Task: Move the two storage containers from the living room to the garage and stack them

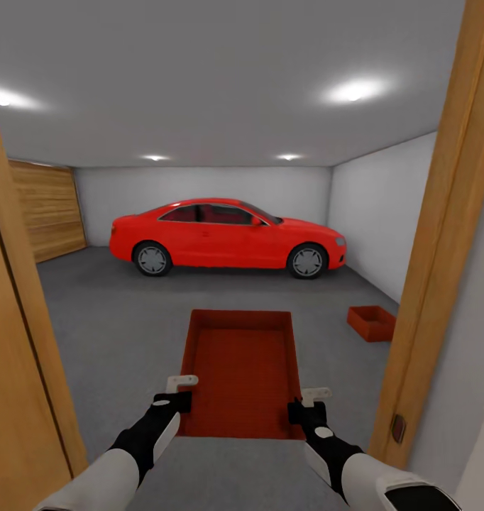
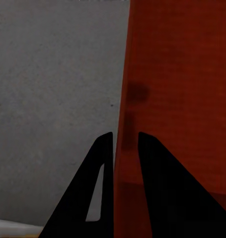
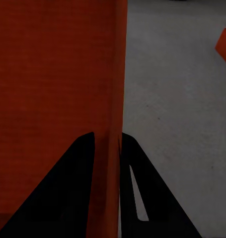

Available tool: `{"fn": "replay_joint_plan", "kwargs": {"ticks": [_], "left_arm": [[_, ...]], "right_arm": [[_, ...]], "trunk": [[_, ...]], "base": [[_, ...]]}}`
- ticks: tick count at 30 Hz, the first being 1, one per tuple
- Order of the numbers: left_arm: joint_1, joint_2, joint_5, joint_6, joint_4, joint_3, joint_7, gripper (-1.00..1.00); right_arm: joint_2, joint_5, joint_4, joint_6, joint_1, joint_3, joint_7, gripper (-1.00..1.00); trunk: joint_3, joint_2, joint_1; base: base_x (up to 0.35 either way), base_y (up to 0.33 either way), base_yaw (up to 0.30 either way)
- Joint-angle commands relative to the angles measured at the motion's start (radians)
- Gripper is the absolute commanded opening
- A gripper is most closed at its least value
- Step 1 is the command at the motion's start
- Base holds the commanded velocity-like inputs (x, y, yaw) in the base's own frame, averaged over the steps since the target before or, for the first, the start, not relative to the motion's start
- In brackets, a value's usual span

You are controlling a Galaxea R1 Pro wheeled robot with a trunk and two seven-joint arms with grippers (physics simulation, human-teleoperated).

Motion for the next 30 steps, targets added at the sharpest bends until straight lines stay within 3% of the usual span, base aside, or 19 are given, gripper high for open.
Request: {"fn": "replay_joint_plan", "kwargs": {"ticks": [1,6,10,24,25,30], "left_arm": [[-0.001,0.001,0.005,-0.001,-0.008,-0.003,0.009,-1.00],[-0.001,0.002,0.009,-0.003,-0.004,-0.006,0.009,-1.00],[-0.001,0.001,0.012,-0.005,0.000,-0.007,0.010,-1.00],[-0.001,0.002,0.018,-0.005,0.004,-0.012,0.011,-1.00],[-0.001,0.002,-0.004,-0.005,-0.011,0.047,0.011,-1.00],[-0.001,0.002,-0.004,-0.005,-0.012,0.047,0.011,-1.00]], "right_arm": [[0.001,0.008,0.004,0.001,0.000,0.000,-0.002,-1.00],[0.001,0.011,0.007,-0.007,0.000,-0.008,-0.011,-1.00],[0.001,0.048,0.008,-0.008,0.000,-0.028,-0.014,-1.00],[0.001,0.267,0.008,-0.008,0.000,-0.249,-0.007,-1.00],[0.001,0.007,0.008,-0.008,0.000,-0.022,-0.014,-1.00],[0.001,0.007,0.008,-0.008,0.000,-0.022,-0.014,-1.00]], "trunk": [[-0.001,-0.001,0.000],[-0.001,-0.001,0.000],[-0.001,-0.001,0.000],[-0.001,-0.001,0.000],[-0.001,-0.001,0.000],[-0.001,-0.001,0.000]], "base": [[0.005,0.000,0.000],[0.053,0.000,0.000],[0.124,0.053,0.000],[0.061,0.051,0.000],[0.000,0.000,0.000],[0.000,0.000,0.000]]}}
